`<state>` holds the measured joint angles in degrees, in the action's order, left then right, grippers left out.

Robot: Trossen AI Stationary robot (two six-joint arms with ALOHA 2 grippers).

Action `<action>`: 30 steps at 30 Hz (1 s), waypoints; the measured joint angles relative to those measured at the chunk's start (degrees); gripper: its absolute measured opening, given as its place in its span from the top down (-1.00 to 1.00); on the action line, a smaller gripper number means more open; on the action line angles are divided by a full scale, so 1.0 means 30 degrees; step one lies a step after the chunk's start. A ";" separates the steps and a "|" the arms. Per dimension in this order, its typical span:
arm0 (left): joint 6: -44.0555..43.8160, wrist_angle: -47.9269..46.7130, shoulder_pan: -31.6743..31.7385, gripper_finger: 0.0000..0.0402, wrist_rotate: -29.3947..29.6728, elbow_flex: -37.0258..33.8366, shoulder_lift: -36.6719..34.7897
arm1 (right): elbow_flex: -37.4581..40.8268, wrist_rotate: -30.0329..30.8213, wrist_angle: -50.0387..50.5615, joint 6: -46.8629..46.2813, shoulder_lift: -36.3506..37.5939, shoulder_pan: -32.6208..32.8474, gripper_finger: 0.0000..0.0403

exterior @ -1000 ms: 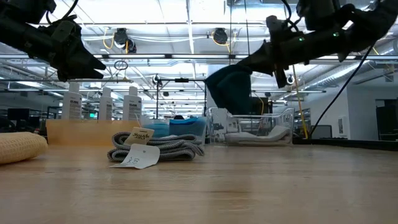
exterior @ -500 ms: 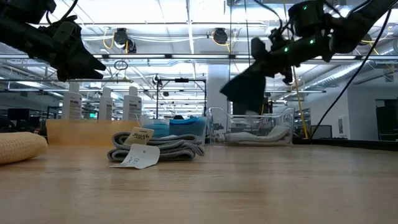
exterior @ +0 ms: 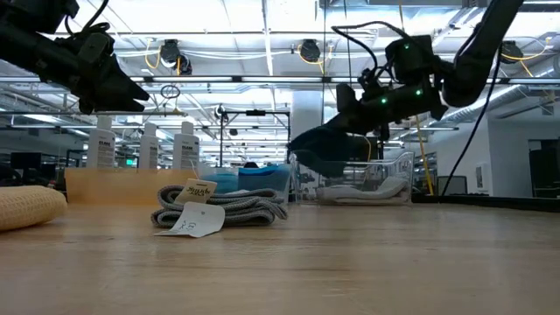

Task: Pick & Place Kitchen Items
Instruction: Put the green towel into the right transparent bin

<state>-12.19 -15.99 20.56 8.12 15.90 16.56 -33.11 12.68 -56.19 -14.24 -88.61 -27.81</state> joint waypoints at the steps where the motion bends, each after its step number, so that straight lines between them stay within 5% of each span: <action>1: -0.0005 0.0000 -0.0007 -0.18 0.0007 0.0000 0.0000 | -0.0067 -0.0206 -0.0212 0.0380 -0.0263 -0.0039 1.00; 14: -0.0095 -0.0005 -0.0007 -0.18 -0.0008 0.0000 0.0000 | -0.0872 -0.1848 0.1416 0.0744 -0.2499 -0.0745 1.00; 30: -0.0211 -0.0124 -0.0006 -0.18 -0.0051 0.0000 0.0000 | -0.0886 -0.1413 1.2163 -0.1706 0.3281 -0.1564 1.00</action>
<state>-12.82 -16.36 20.54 7.97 15.90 16.56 -35.77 8.44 -19.70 -19.36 -78.77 -32.50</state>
